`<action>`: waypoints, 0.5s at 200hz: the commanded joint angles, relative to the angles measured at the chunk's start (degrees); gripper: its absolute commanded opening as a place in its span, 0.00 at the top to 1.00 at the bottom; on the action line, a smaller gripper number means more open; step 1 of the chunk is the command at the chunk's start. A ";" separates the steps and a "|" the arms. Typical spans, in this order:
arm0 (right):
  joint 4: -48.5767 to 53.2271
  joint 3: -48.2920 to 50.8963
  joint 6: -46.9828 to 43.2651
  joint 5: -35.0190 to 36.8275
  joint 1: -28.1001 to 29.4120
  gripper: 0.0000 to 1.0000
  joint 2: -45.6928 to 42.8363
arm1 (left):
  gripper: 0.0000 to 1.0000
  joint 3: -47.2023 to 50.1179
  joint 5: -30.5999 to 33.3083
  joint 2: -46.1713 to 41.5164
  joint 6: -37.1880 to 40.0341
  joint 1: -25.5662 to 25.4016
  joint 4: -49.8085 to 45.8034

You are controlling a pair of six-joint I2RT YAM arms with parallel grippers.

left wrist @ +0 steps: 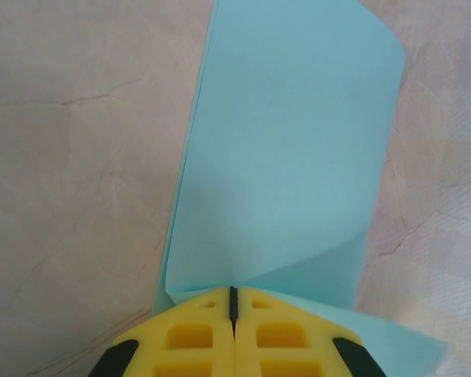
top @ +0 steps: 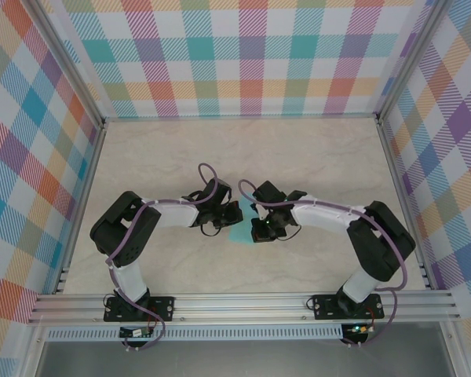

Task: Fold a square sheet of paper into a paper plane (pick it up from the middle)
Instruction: Fold the triangle a second time at the center of the table.

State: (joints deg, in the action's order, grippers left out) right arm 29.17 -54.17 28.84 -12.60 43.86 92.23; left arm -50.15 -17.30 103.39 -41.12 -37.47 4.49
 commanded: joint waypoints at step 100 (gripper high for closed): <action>-4.40 -1.17 2.58 -0.54 -0.35 1.00 6.75 | 1.00 1.90 3.92 2.91 -0.16 -0.06 -8.94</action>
State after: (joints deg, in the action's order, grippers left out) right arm 25.41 -56.47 30.87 -12.84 43.86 97.36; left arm -50.15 -17.41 103.39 -41.12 -37.47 4.54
